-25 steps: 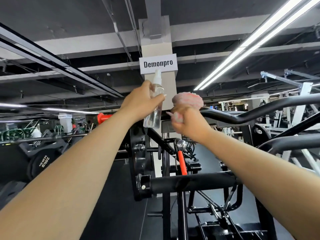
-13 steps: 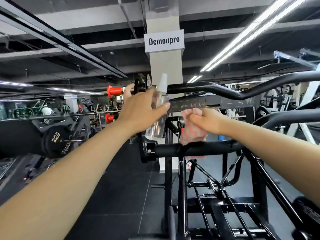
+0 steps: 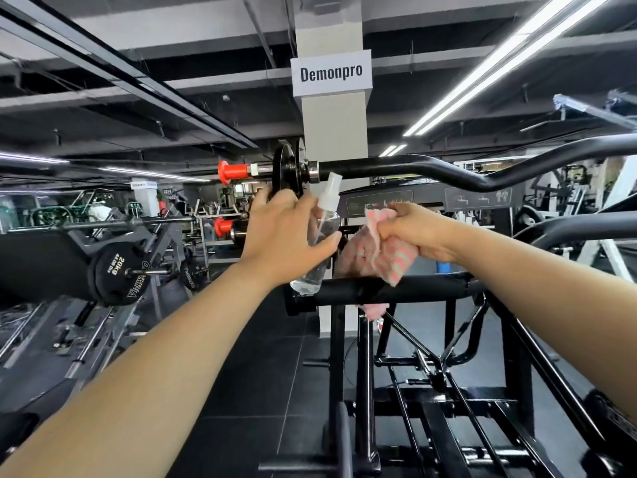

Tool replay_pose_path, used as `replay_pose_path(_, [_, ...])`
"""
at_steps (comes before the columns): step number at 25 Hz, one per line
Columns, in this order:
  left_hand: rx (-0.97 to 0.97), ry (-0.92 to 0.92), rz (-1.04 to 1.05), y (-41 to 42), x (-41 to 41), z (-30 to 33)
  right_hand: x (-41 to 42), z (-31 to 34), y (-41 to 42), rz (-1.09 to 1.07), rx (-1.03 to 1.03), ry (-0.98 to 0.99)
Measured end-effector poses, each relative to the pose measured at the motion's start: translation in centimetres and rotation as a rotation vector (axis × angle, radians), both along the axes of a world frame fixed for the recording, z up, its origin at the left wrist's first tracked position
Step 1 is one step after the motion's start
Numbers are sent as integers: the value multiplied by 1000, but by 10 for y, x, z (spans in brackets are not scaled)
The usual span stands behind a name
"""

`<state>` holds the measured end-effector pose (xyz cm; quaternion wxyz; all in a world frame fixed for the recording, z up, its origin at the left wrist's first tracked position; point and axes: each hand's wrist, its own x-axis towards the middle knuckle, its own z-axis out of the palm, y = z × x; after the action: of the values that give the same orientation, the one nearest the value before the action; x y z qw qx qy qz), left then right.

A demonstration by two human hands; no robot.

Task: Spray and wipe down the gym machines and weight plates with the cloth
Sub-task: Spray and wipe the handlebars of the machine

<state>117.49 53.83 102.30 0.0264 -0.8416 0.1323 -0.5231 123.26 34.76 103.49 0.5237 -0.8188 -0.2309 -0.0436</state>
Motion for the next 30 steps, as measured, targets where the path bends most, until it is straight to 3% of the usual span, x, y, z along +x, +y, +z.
replay_pose_path(3, [9, 51, 41, 0, 0, 2, 1, 3, -1, -80, -246, -139])
replay_pose_path(7, [6, 94, 38, 1, 0, 4, 8, 12, -1, -32, -169, -148])
replay_pose_path(12, [-13, 105, -14, 2, -2, 5, 25, 21, -1, -288, -94, -88])
replay_pose_path(16, [-22, 115, -38, 2, -4, 5, 12, 25, -7, 71, 164, 80])
replay_pose_path(18, [-28, 119, -45, 2, -4, 6, 11, 20, -7, 127, 155, 27])
replay_pose_path(21, [-61, 128, -85, 2, -5, 7, -3, 11, 2, 171, -44, -107])
replay_pose_path(24, [-122, 147, -170, 3, -6, 8, -18, -5, 11, 251, -402, -175])
replay_pose_path(28, [-219, 175, -297, 5, -8, 10, -30, -15, 30, 137, -672, -477])
replay_pose_path(30, [-201, 166, -283, 5, -8, 9, -32, -21, 45, 74, -935, -518])
